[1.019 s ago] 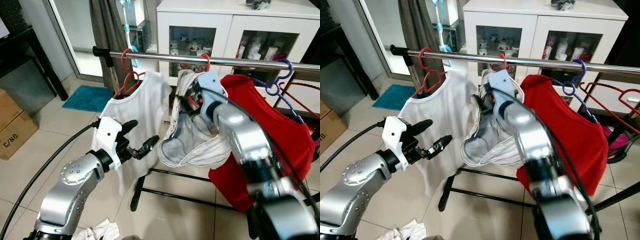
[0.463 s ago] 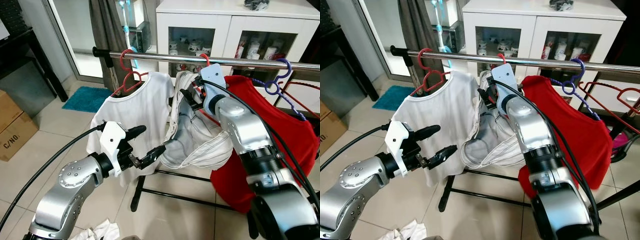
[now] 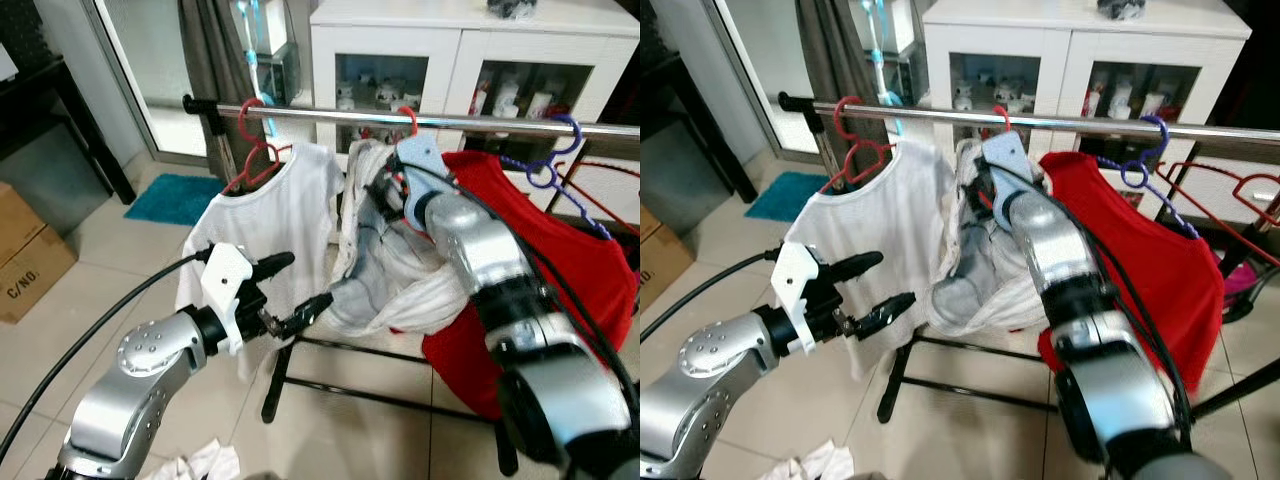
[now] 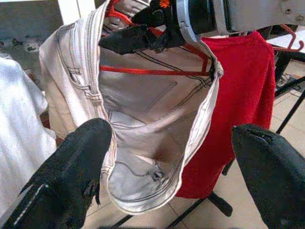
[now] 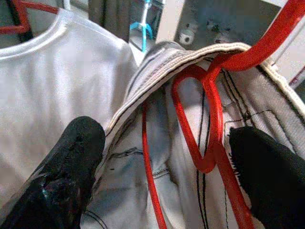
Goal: Hang hanger
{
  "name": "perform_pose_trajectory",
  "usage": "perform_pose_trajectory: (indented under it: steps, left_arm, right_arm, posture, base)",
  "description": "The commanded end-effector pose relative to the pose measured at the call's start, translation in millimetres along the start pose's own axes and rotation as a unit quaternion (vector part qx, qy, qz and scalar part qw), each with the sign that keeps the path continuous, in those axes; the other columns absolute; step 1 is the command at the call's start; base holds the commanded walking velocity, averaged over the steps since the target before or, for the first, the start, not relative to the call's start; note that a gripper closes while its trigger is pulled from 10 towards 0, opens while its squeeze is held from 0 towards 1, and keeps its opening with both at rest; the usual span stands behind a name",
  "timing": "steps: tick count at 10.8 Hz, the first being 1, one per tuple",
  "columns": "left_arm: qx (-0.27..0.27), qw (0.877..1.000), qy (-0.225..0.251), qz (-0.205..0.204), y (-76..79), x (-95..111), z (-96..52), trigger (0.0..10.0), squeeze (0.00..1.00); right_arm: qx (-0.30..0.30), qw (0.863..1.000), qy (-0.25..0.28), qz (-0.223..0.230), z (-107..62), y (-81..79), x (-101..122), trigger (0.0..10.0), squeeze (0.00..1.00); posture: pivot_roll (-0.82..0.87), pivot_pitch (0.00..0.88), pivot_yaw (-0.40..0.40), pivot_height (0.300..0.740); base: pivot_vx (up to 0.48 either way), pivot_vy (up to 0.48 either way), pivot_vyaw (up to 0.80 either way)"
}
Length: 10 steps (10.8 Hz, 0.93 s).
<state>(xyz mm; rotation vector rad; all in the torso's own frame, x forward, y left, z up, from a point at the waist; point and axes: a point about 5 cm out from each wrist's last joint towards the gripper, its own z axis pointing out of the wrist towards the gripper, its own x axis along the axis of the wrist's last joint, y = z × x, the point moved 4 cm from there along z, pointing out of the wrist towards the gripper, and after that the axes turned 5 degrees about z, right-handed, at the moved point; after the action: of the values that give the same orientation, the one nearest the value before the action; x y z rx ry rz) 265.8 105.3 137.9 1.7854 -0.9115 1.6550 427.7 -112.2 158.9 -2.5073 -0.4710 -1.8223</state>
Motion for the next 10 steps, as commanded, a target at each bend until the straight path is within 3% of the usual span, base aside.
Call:
perform_pose_trajectory:
  steps: [1,2,3,4,10]
  left_arm:
    - [-0.002,1.0,-0.004,0.003,0.1,-0.1,-0.4,10.0,0.0]
    - [-0.002,1.0,-0.006,0.003,0.0,-1.1,-0.9,10.0,0.0]
    - [-0.002,1.0,-0.006,0.003,0.0,-1.5,-0.9,10.0,0.0]
    - [-0.003,1.0,-0.007,0.003,0.0,-1.5,-0.3,10.0,0.0]
    - [-0.005,1.0,-0.009,0.003,0.7,-3.1,-0.3,10.0,0.0]
  right_arm:
    - [-0.006,1.0,0.007,0.01,1.5,2.7,6.0,10.0,0.0]
    - [0.0,1.0,0.009,0.024,2.9,2.7,9.2,8.7,0.0]
    - [0.004,1.0,0.011,0.026,3.8,2.8,11.1,5.7,0.0]
    - [0.009,1.0,0.013,0.025,6.1,3.4,13.3,0.0,0.0]
    - [0.053,0.998,-0.006,-0.014,8.0,-0.9,7.7,0.0,0.0]
  posture:
    - [0.02,0.0,0.095,0.74]
    - [0.01,0.0,0.096,0.74]
    - [0.01,0.0,0.096,0.74]
    - [0.01,0.0,0.094,0.74]
    - [0.01,0.0,0.093,0.74]
  base:
    - [0.0,0.0,0.0]
    - [0.0,0.0,0.0]
    - [0.0,0.0,0.0]
    - [0.0,0.0,0.0]
    - [0.0,0.0,0.0]
